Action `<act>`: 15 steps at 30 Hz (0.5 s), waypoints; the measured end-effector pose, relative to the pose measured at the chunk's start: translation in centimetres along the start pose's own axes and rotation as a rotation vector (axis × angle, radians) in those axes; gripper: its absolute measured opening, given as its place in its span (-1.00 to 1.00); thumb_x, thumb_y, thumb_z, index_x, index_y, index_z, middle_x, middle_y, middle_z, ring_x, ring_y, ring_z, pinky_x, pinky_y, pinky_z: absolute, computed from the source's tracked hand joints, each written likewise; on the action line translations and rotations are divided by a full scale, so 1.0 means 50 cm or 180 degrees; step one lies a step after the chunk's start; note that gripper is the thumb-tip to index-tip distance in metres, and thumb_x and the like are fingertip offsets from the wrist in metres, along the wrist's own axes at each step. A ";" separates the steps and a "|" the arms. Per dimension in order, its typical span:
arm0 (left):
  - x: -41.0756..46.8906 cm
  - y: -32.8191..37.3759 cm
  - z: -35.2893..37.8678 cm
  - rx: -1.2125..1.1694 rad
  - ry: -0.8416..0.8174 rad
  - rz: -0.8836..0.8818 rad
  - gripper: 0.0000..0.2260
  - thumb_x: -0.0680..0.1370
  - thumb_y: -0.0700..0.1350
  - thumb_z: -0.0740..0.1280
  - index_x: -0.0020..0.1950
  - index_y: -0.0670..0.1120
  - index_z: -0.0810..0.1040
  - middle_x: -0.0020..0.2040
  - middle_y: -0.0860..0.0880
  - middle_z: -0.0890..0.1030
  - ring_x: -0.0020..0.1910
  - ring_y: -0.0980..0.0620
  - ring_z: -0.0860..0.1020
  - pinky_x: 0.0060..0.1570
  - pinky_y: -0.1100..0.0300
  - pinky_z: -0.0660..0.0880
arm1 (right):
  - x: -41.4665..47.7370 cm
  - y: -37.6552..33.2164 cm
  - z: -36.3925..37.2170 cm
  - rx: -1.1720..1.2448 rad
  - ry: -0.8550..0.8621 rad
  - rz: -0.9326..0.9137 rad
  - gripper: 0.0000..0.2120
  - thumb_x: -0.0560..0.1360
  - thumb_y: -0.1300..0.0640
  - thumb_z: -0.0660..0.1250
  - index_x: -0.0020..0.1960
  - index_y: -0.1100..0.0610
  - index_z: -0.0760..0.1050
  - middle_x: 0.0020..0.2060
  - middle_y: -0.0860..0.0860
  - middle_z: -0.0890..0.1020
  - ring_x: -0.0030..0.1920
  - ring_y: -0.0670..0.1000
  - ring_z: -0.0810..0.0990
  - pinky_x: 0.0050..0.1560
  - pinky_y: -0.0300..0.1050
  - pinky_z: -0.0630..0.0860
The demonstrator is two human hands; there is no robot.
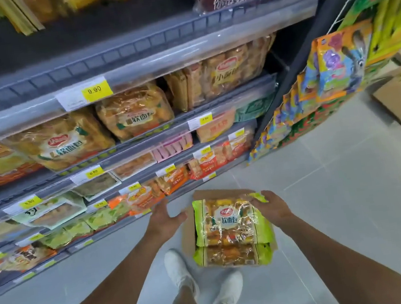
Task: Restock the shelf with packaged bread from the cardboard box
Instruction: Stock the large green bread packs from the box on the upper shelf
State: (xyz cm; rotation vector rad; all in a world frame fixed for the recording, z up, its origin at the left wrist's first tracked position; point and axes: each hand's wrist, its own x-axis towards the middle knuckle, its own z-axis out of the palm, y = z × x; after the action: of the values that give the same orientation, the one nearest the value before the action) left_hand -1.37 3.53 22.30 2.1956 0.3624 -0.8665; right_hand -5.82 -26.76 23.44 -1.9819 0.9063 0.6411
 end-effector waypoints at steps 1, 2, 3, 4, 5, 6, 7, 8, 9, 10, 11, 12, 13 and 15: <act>0.020 -0.003 0.026 0.0096 -0.0107 -0.0017 -0.20 0.51 0.18 0.43 0.62 -0.06 0.15 0.61 -0.08 0.18 0.56 -0.09 0.22 0.46 0.06 0.24 | 0.017 0.032 -0.005 0.0027 0.0029 0.0101 -0.34 0.49 -0.21 0.39 0.45 0.12 0.38 0.36 0.09 0.51 0.33 0.16 0.50 0.32 -0.01 0.42; 0.038 -0.008 0.051 0.0180 -0.0195 -0.0048 -0.23 0.52 0.17 0.43 0.61 -0.05 0.15 0.60 -0.08 0.20 0.55 -0.10 0.24 0.44 0.07 0.25 | 0.034 0.062 -0.007 0.0047 0.0026 0.0191 -0.32 0.50 -0.20 0.39 0.48 0.13 0.36 0.40 0.11 0.47 0.37 0.17 0.47 0.37 0.02 0.39; 0.056 -0.017 0.077 0.0265 -0.0267 -0.0092 -0.24 0.53 0.16 0.42 0.61 -0.05 0.16 0.60 -0.09 0.21 0.54 -0.10 0.26 0.42 0.07 0.27 | 0.052 0.094 -0.006 0.0062 0.0025 0.0258 -0.33 0.51 -0.16 0.39 0.49 0.15 0.35 0.42 0.12 0.46 0.39 0.17 0.45 0.39 0.02 0.37; 0.074 -0.024 0.099 0.0323 -0.0342 -0.0159 -0.25 0.53 0.16 0.42 0.60 -0.05 0.17 0.59 -0.09 0.23 0.53 -0.11 0.29 0.41 0.07 0.29 | 0.071 0.122 -0.003 0.0085 0.0042 0.0321 -0.35 0.52 -0.13 0.40 0.49 0.17 0.35 0.42 0.13 0.46 0.40 0.17 0.45 0.39 0.01 0.36; 0.095 -0.035 0.122 0.0353 -0.0404 -0.0191 -0.25 0.53 0.16 0.42 0.60 -0.04 0.17 0.59 -0.09 0.24 0.51 -0.11 0.31 0.41 0.06 0.32 | 0.087 0.150 0.001 0.0095 0.0047 0.0409 -0.35 0.52 -0.12 0.40 0.49 0.16 0.35 0.42 0.13 0.46 0.39 0.17 0.45 0.37 -0.01 0.36; 0.115 -0.050 0.145 0.0376 -0.0465 -0.0262 -0.25 0.52 0.16 0.42 0.60 -0.04 0.17 0.58 -0.09 0.25 0.50 -0.11 0.32 0.41 0.05 0.34 | 0.106 0.180 0.009 0.0091 0.0035 0.0502 -0.35 0.52 -0.12 0.40 0.49 0.16 0.34 0.42 0.13 0.46 0.39 0.17 0.46 0.35 -0.02 0.36; 0.137 -0.066 0.169 0.0407 -0.0520 -0.0316 -0.24 0.52 0.15 0.43 0.60 -0.04 0.17 0.58 -0.09 0.25 0.50 -0.12 0.33 0.41 0.03 0.35 | 0.127 0.211 0.019 0.0067 0.0017 0.0582 -0.35 0.52 -0.11 0.40 0.50 0.16 0.33 0.42 0.14 0.47 0.37 0.17 0.48 0.33 -0.03 0.38; 0.159 -0.082 0.191 0.0456 -0.0569 -0.0361 -0.24 0.52 0.14 0.43 0.60 -0.05 0.18 0.58 -0.10 0.26 0.50 -0.12 0.33 0.40 0.03 0.35 | 0.147 0.239 0.029 0.0031 -0.0005 0.0630 -0.35 0.52 -0.10 0.40 0.50 0.17 0.33 0.40 0.15 0.48 0.34 0.18 0.50 0.30 -0.04 0.40; 0.178 -0.097 0.213 0.0499 -0.0594 -0.0391 -0.24 0.52 0.13 0.44 0.60 -0.06 0.18 0.57 -0.10 0.28 0.50 -0.12 0.34 0.39 0.05 0.36 | 0.169 0.266 0.040 -0.0013 -0.0037 0.0689 -0.36 0.53 -0.09 0.40 0.49 0.17 0.33 0.37 0.16 0.51 0.31 0.18 0.52 0.27 -0.06 0.41; 0.198 -0.114 0.235 0.0535 -0.0613 -0.0432 -0.25 0.52 0.11 0.45 0.59 -0.07 0.19 0.57 -0.11 0.29 0.49 -0.12 0.35 0.36 0.07 0.37 | 0.192 0.292 0.053 -0.0056 -0.0066 0.0732 -0.38 0.54 -0.07 0.40 0.49 0.18 0.33 0.35 0.17 0.53 0.30 0.18 0.53 0.23 -0.08 0.41; 0.218 -0.130 0.256 0.0556 -0.0636 -0.0469 -0.25 0.51 0.09 0.46 0.59 -0.08 0.20 0.56 -0.12 0.31 0.48 -0.12 0.36 0.34 0.08 0.37 | 0.213 0.314 0.066 -0.0089 -0.0092 0.0778 -0.39 0.54 -0.06 0.39 0.48 0.19 0.34 0.34 0.17 0.54 0.30 0.18 0.53 0.19 -0.10 0.40; 0.240 -0.145 0.277 0.0554 -0.0670 -0.0520 -0.25 0.51 0.06 0.48 0.59 -0.09 0.21 0.55 -0.13 0.32 0.48 -0.12 0.37 0.32 0.09 0.37 | 0.236 0.333 0.078 -0.0135 -0.0103 0.0788 -0.39 0.55 -0.06 0.39 0.48 0.20 0.34 0.35 0.18 0.53 0.32 0.19 0.52 0.19 -0.10 0.39; 0.260 -0.159 0.296 0.0537 -0.0703 -0.0554 -0.25 0.51 0.05 0.48 0.59 -0.10 0.21 0.55 -0.13 0.32 0.47 -0.13 0.38 0.33 0.09 0.37 | 0.257 0.349 0.091 -0.0162 -0.0123 0.0807 -0.37 0.55 -0.07 0.39 0.50 0.20 0.32 0.37 0.18 0.51 0.35 0.19 0.49 0.24 -0.08 0.39; 0.302 -0.189 0.329 0.0525 -0.0760 -0.0605 -0.24 0.49 0.05 0.50 0.58 -0.10 0.22 0.54 -0.13 0.34 0.45 -0.13 0.41 0.36 0.05 0.39 | 0.304 0.383 0.118 -0.0181 -0.0189 0.0863 -0.33 0.54 -0.08 0.39 0.52 0.19 0.28 0.43 0.18 0.45 0.39 0.20 0.45 0.32 -0.02 0.37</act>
State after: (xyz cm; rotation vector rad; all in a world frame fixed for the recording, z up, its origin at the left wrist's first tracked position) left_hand -2.69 -1.97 -1.28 2.1988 0.3987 -1.2893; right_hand -12.29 -34.49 0.36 -1.8946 1.1424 0.8821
